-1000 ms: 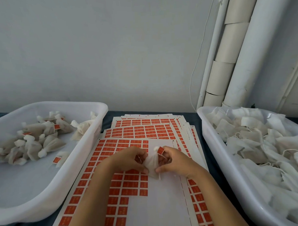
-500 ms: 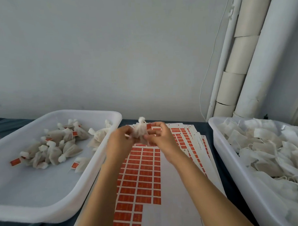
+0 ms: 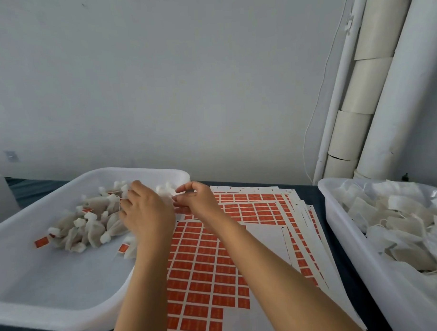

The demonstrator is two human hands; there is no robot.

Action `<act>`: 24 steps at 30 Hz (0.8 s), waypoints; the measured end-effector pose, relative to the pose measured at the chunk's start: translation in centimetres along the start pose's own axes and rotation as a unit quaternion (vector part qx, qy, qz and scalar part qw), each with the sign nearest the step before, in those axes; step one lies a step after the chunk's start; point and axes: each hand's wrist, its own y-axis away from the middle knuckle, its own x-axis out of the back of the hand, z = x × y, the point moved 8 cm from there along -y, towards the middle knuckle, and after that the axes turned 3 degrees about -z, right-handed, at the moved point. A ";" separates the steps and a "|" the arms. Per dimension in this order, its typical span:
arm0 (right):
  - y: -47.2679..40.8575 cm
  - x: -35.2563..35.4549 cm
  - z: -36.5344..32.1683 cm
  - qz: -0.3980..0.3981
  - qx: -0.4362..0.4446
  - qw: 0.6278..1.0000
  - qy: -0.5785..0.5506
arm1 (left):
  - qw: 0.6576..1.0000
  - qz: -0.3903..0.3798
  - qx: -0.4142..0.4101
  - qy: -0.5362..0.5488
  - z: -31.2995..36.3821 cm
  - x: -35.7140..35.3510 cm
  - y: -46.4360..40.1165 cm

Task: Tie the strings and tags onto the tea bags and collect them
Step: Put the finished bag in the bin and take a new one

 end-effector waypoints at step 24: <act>9.2 23.0 -4.3 0.389 -0.008 0.921 -0.024 | 0.955 -0.197 -0.171 0.138 15.5 -9.9 7.6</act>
